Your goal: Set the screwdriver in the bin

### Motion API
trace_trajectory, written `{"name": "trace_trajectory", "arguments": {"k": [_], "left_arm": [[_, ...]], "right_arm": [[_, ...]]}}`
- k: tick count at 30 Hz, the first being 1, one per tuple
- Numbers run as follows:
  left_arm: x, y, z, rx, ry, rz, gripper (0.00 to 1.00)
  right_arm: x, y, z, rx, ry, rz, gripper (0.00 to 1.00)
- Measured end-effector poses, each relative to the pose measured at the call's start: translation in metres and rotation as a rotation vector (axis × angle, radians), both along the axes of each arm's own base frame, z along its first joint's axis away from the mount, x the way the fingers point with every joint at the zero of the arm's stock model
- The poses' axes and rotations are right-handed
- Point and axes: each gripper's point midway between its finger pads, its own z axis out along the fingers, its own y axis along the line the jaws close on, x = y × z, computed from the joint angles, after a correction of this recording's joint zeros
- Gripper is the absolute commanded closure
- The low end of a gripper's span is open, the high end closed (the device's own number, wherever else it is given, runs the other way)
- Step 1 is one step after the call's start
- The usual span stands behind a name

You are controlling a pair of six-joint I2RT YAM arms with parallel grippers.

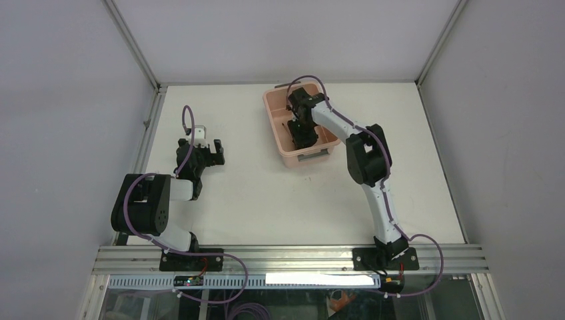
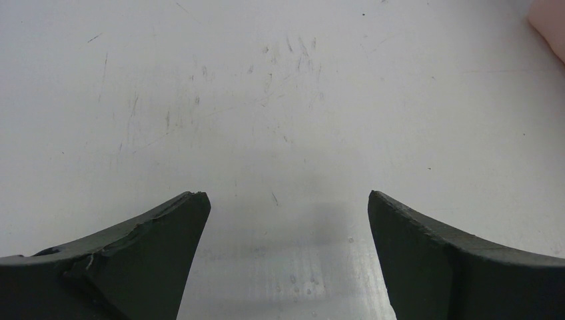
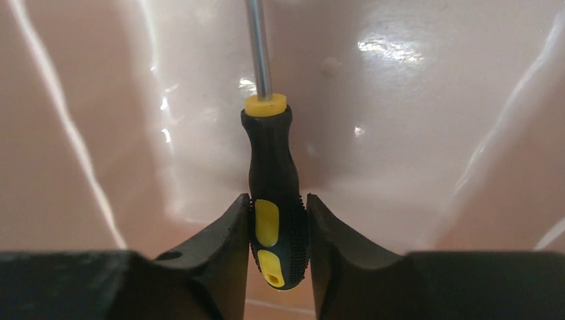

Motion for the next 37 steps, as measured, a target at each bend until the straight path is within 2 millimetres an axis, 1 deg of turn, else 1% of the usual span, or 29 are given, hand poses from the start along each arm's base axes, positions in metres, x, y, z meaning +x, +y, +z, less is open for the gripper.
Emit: {"name": "trace_trajectory", "arguments": {"k": [2,6,9,11,12,13,14,15,17,19,20,22,24,26,27,28,30,33,35,37], "left_arm": [[0.0,0.0,0.0,0.0,0.0,0.0,0.01],[0.0,0.0,0.0,0.0,0.0,0.0,0.01],[0.0,0.0,0.0,0.0,0.0,0.0,0.01],[0.0,0.0,0.0,0.0,0.0,0.0,0.01],[0.0,0.0,0.0,0.0,0.0,0.0,0.01],[0.0,0.0,0.0,0.0,0.0,0.0,0.01],[0.0,0.0,0.0,0.0,0.0,0.0,0.01],[0.0,0.0,0.0,0.0,0.0,0.0,0.01],[0.0,0.0,0.0,0.0,0.0,0.0,0.01],[0.0,0.0,0.0,0.0,0.0,0.0,0.01],[0.0,0.0,0.0,0.0,0.0,0.0,0.01],[0.0,0.0,0.0,0.0,0.0,0.0,0.01],[0.0,0.0,0.0,0.0,0.0,0.0,0.01],[0.0,0.0,0.0,0.0,0.0,0.0,0.01],[0.0,0.0,0.0,0.0,0.0,0.0,0.01],[0.0,0.0,0.0,0.0,0.0,0.0,0.01],[0.0,0.0,0.0,0.0,0.0,0.0,0.01],[0.0,0.0,0.0,0.0,0.0,0.0,0.01],[0.0,0.0,0.0,0.0,0.0,0.0,0.01],[0.0,0.0,0.0,0.0,0.0,0.0,0.01]], "right_arm": [[0.001,-0.002,-0.007,-0.007,0.007,-0.007,0.45],[0.004,-0.005,-0.007,-0.011,-0.004,-0.019,0.37],[0.008,-0.008,0.003,-0.024,-0.036,-0.027,0.29],[0.014,-0.011,0.022,-0.029,-0.086,-0.034,0.21],[0.017,-0.012,0.034,-0.025,-0.114,-0.038,0.16],[0.02,-0.013,0.05,-0.02,-0.15,-0.042,0.08],[0.025,-0.014,0.075,-0.004,-0.206,-0.046,0.02],[0.028,-0.015,0.094,0.01,-0.249,-0.056,0.01],[0.032,-0.021,0.145,0.051,-0.362,-0.076,0.01],[0.033,-0.033,0.189,0.091,-0.453,-0.105,0.01],[0.033,-0.044,0.211,0.109,-0.498,-0.129,0.0],[0.033,-0.079,0.247,0.121,-0.574,-0.203,0.01],[0.036,-0.123,0.269,0.099,-0.625,-0.299,0.01],[0.039,-0.167,0.278,0.052,-0.654,-0.399,0.01],[0.039,-0.184,0.278,0.03,-0.657,-0.44,0.01],[0.038,-0.203,0.276,0.003,-0.653,-0.486,0.01],[0.035,-0.233,0.268,-0.043,-0.631,-0.563,0.01],[0.026,-0.263,0.253,-0.088,-0.59,-0.64,0.01],[0.019,-0.275,0.244,-0.106,-0.568,-0.667,0.01],[0.013,-0.28,0.241,-0.114,-0.555,-0.677,0.01]]}}
